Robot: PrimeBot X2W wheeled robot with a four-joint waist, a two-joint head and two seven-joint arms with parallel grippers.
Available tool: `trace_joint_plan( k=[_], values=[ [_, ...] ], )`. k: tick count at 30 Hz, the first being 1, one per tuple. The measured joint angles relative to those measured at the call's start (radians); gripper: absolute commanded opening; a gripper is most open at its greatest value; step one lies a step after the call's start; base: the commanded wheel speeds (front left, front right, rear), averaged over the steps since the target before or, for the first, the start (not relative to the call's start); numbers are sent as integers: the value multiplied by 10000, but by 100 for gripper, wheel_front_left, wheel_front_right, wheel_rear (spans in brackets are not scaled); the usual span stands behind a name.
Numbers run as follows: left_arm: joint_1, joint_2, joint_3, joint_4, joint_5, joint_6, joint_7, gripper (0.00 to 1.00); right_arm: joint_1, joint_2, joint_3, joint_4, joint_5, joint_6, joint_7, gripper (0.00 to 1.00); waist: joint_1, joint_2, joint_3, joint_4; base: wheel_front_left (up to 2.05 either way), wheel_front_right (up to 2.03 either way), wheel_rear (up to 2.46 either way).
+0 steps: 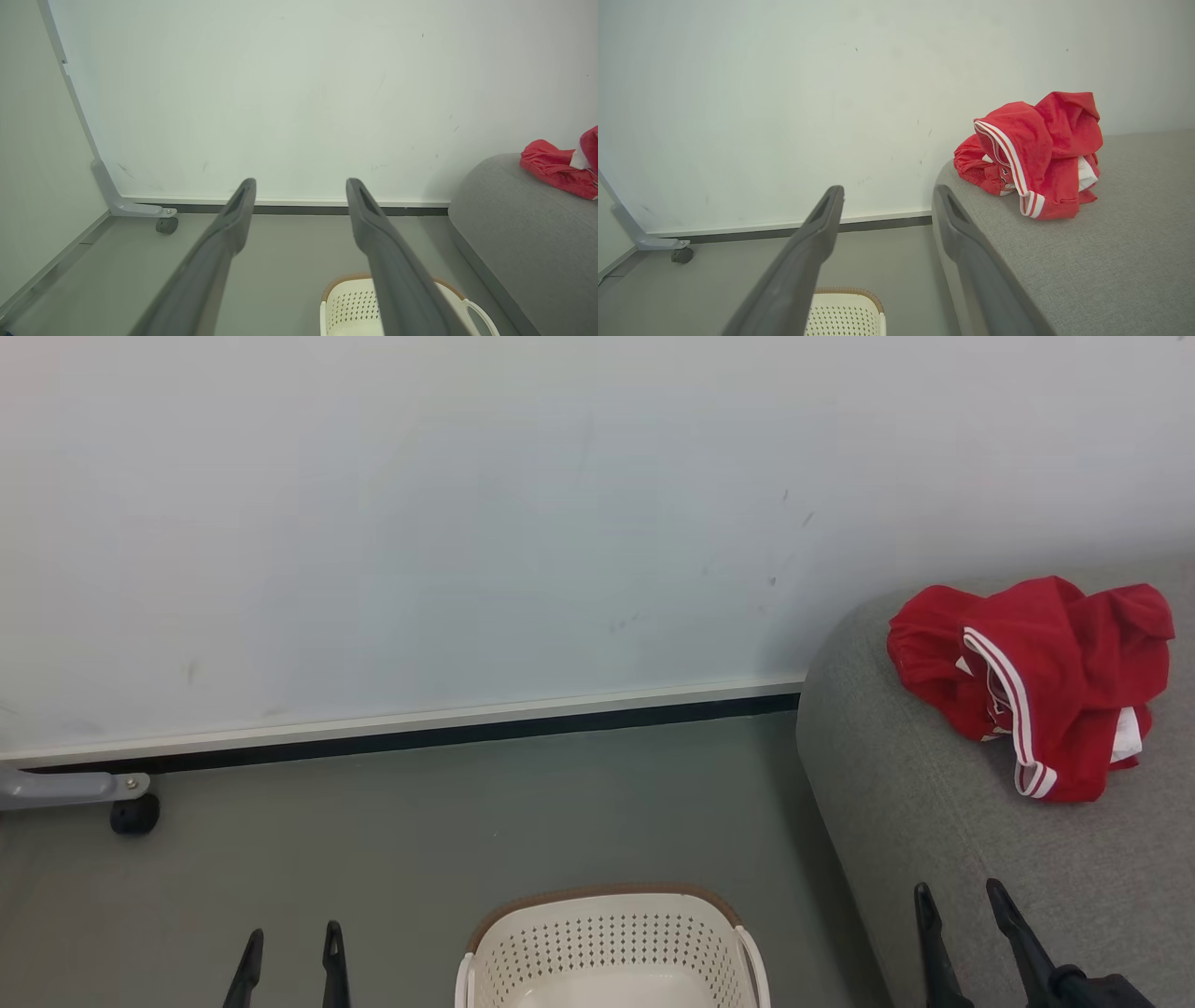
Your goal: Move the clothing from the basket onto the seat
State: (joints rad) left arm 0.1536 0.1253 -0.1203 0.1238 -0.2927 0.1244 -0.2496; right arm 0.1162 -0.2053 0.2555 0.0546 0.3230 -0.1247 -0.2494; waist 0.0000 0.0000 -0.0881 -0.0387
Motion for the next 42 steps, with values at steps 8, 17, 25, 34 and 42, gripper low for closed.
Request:
trace_joint_plan(
  k=[8, 17, 25, 34, 42],
  values=[
    [0, -19, 48, -46, 56, 0, 0, 100, 10, 92, -136, -209, -159, 0, 6, 100, 0, 0, 24, 14, 0, 0, 0],
    [0, -33, 96, -52, 73, 0, 0, 100, 52, 144, -307, -384, -261, -2, 31, 100, 0, 0, 56, 48, 0, 0, 0],
    [180, -167, 96, 495, 12, -17, 42, 0, 361, 339, -251, 153, -174, 19, 163, 0, 0, 0, 67, 68, 0, 0, 0],
    [110, -207, 299, 631, -926, -244, 382, 0, 263, 439, -604, 336, 792, 201, 468, 0, 0, 0, 155, 101, 0, 0, 0],
    [-101, -261, 468, 709, -2150, -456, 721, 0, 110, 566, -911, 520, 1998, 410, 767, 0, 0, 0, 222, 128, 0, 0, 0]
  ],
)
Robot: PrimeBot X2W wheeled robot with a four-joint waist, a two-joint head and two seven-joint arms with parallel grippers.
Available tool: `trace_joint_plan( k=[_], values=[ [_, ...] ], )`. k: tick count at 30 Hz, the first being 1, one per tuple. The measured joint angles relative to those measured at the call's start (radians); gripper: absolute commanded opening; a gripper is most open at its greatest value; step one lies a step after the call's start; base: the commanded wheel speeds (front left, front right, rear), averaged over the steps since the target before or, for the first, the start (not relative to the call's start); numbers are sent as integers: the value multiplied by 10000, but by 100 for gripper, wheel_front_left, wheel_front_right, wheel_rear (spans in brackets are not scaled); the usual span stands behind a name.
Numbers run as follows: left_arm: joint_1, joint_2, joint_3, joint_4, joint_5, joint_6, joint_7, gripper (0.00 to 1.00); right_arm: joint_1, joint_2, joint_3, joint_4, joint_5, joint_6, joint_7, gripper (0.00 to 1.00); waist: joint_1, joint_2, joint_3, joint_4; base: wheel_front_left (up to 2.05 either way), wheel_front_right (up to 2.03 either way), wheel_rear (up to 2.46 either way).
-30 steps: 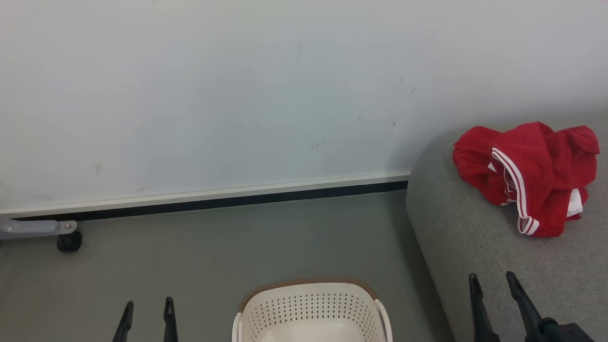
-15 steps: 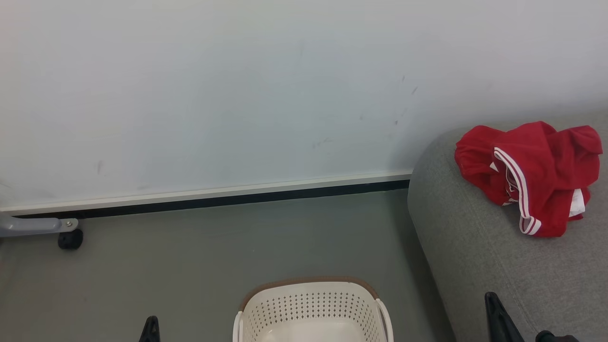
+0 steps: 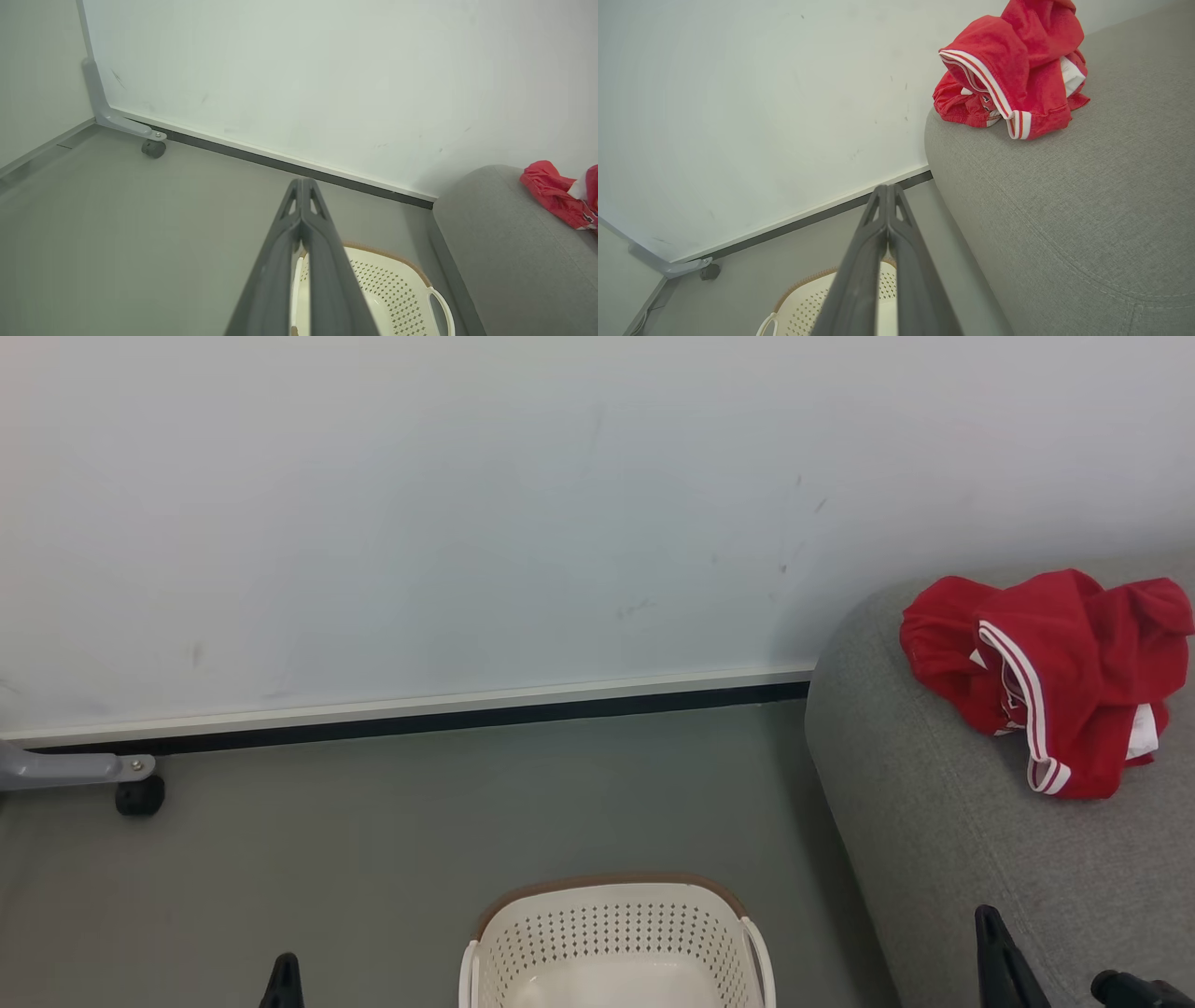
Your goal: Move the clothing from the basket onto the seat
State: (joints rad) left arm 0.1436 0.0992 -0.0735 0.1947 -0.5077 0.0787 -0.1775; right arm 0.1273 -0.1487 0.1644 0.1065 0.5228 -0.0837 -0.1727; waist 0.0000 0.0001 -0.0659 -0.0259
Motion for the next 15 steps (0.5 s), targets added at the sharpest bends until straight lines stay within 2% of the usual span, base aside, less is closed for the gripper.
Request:
trace_joint_plan(
  k=[15],
  values=[
    [-413, -88, 320, 203, -2010, -360, 570, 0, -435, 186, -579, 341, 2033, 374, 589, 0, 0, 0, 127, 50, 0, 0, 0]
  ],
)
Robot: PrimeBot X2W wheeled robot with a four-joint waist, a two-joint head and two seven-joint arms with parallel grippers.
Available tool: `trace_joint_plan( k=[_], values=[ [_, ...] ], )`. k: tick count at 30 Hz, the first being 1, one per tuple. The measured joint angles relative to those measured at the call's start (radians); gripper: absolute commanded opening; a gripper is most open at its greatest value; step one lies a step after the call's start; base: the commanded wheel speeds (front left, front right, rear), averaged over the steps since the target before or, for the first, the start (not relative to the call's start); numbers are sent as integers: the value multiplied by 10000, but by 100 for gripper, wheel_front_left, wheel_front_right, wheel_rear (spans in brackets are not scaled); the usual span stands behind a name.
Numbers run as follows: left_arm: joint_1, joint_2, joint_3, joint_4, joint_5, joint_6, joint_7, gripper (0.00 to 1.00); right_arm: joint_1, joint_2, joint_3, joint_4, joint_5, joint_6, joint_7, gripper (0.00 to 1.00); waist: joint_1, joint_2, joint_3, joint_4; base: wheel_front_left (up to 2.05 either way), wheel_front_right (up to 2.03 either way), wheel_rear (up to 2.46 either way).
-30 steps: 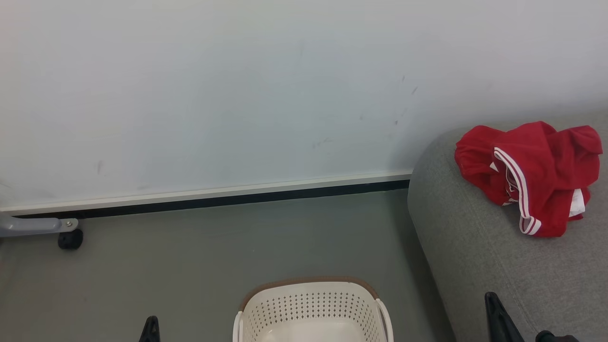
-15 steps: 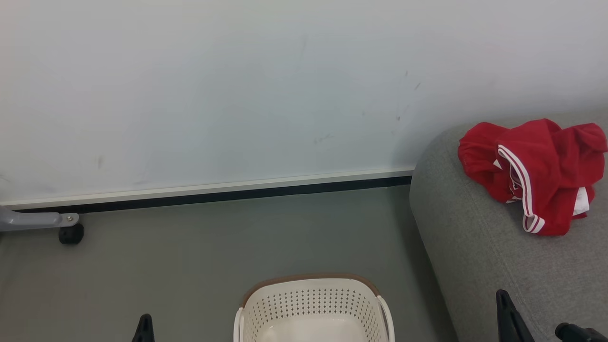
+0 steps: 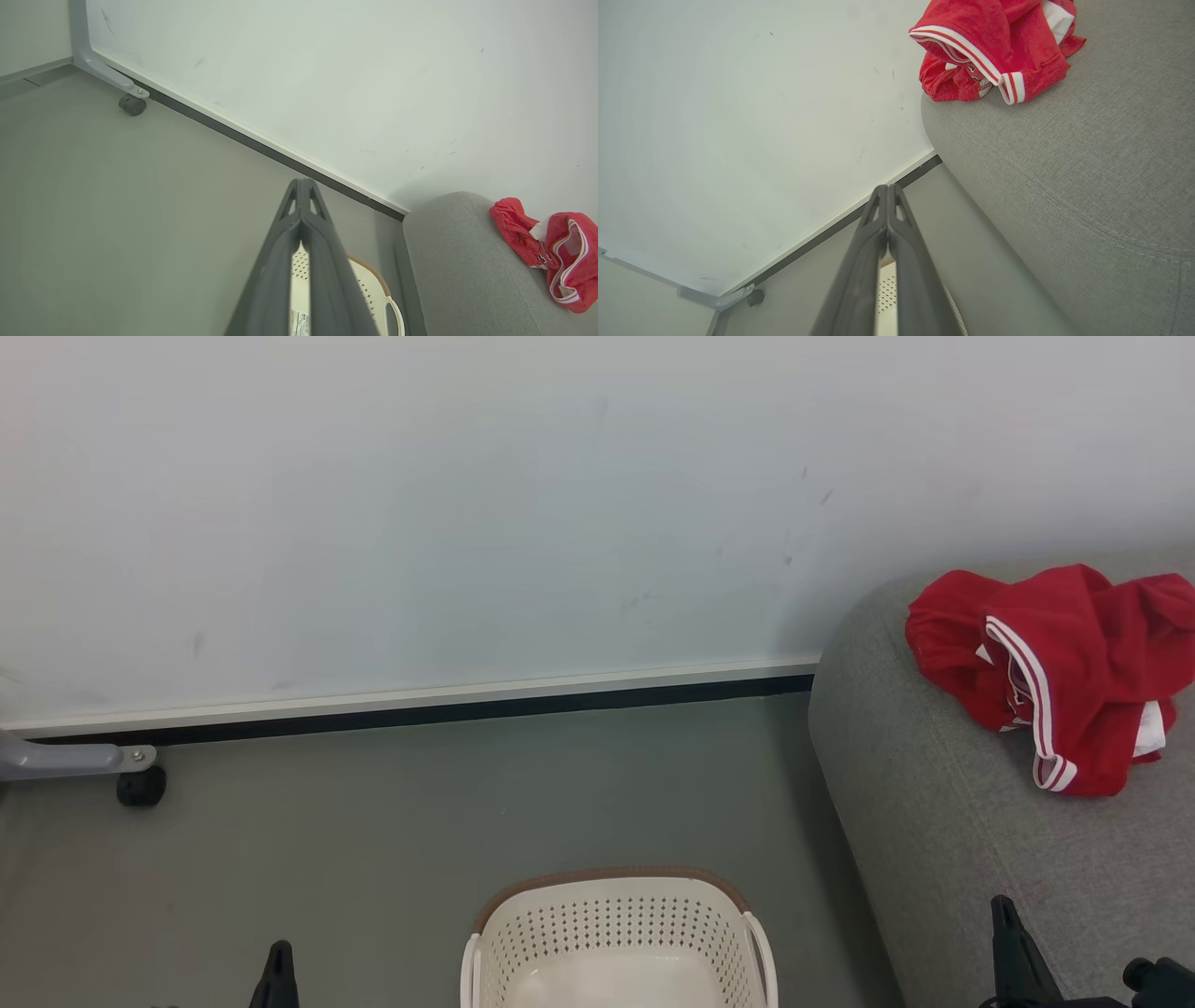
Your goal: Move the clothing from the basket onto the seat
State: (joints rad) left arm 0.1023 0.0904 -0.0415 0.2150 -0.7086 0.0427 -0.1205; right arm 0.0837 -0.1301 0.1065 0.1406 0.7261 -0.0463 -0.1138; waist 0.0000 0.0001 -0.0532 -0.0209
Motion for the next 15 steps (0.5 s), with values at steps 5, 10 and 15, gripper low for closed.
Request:
trace_joint_plan(
  k=[5, 10, 15],
  values=[
    [-85, -33, 94, 71, -698, -98, 219, 0, -148, 73, -190, 121, 677, 123, 198, 0, 0, 0, 43, 16, 0, 0, 0],
    [-316, -73, 268, 142, -1707, -295, 466, 0, -287, 171, -445, 309, 1641, 301, 435, 0, 0, 0, 102, 38, 0, 0, 0],
    [-411, -138, 347, 213, -2372, -430, 640, 0, -393, 224, -633, 414, 2307, 424, 612, 0, 0, 0, 144, 55, 0, 0, 0]
  ],
)
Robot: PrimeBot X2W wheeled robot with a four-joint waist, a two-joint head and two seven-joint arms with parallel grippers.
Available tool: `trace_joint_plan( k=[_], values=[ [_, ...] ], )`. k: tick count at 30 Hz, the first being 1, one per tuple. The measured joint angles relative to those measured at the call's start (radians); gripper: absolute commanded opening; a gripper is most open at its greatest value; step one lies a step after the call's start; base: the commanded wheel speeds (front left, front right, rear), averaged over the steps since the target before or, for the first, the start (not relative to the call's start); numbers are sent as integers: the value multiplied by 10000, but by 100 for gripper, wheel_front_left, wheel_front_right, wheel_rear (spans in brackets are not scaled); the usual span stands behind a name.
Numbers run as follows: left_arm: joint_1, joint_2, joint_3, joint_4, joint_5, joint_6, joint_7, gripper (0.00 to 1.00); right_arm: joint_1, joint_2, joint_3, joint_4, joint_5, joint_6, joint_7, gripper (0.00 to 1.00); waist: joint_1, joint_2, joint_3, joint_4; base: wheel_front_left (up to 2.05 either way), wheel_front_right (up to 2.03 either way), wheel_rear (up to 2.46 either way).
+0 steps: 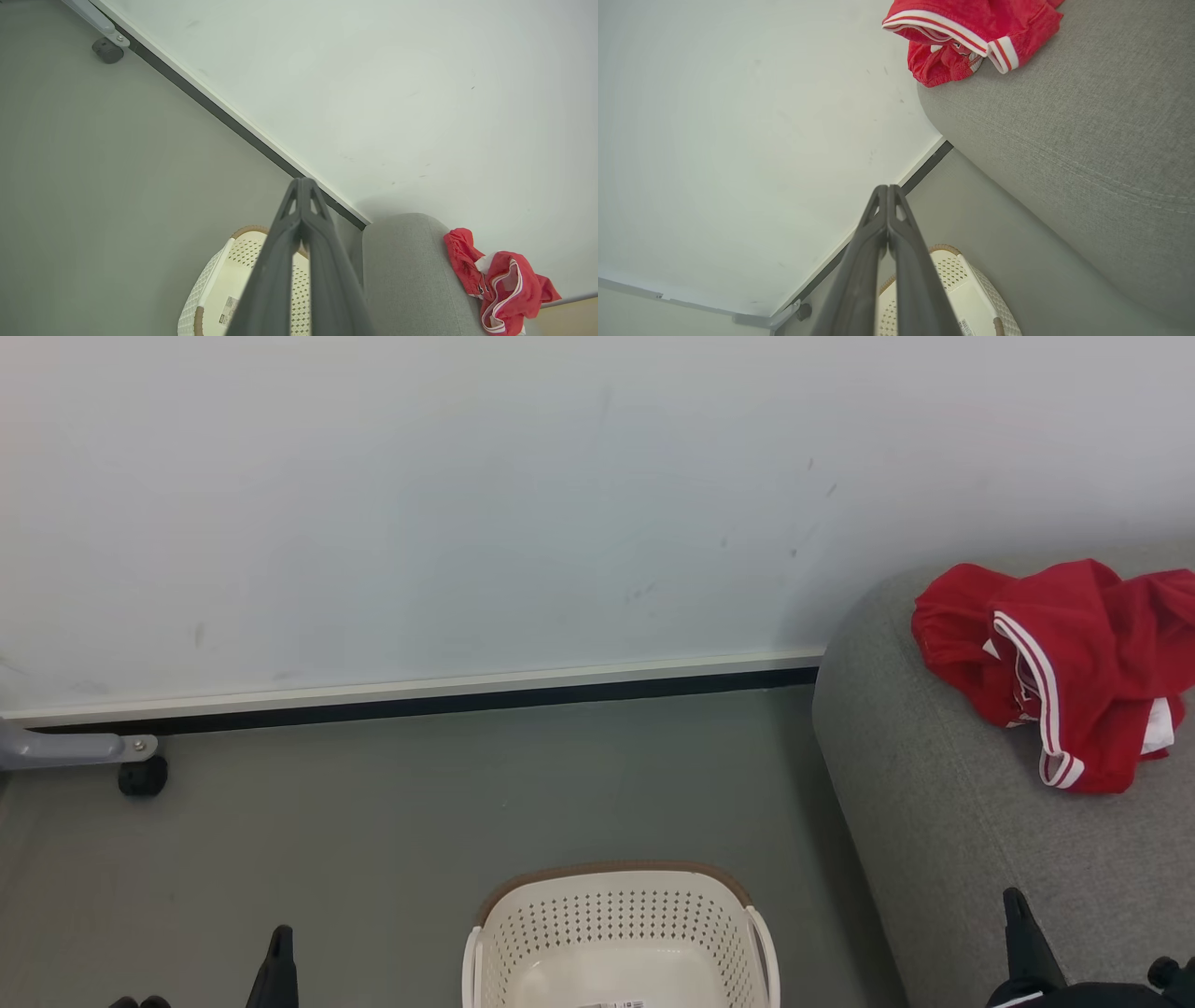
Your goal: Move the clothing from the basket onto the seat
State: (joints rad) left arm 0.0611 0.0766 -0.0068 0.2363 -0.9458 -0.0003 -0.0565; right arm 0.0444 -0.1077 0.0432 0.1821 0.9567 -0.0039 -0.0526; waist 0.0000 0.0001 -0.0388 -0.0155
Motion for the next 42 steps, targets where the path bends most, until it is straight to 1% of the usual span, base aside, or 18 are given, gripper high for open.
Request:
trace_joint_plan(
  k=[4, 7, 8, 20, 21, 31, 42],
  values=[
    [-148, -23, 81, 61, -556, -94, 159, 0, -160, 73, -151, 119, 537, 104, 138, 0, 0, 0, 35, 13, 0, 0, 0],
    [-211, -36, 125, 67, -746, -104, 201, 0, -198, 96, -222, 151, 784, 144, 205, 0, 0, 0, 52, 20, 0, 0, 0],
    [-222, -42, 155, 81, -928, -186, 236, 0, -198, 104, -265, 178, 903, 163, 261, 0, 0, 0, 60, 23, 0, 0, 0],
    [-543, -134, 383, 228, -2533, -460, 660, 0, -555, 265, -698, 474, 2533, 483, 654, 0, 0, 0, 162, 61, 0, 0, 0],
    [-585, -136, 401, 230, -2633, -533, 729, 0, -570, 272, -734, 481, 2650, 499, 706, 0, 0, 0, 170, 65, 0, 0, 0],
    [-825, -192, 614, 387, -4004, -719, 1080, 0, -824, 395, -1103, 715, 3965, 761, 1051, 0, 0, 0, 255, 97, 0, 0, 0],
    [-1176, -270, 859, 504, -5524, -1066, 1440, 0, -1053, 541, -1505, 986, 5442, 1045, 1411, 0, 0, 0, 349, 132, 0, 0, 0]
  ],
)
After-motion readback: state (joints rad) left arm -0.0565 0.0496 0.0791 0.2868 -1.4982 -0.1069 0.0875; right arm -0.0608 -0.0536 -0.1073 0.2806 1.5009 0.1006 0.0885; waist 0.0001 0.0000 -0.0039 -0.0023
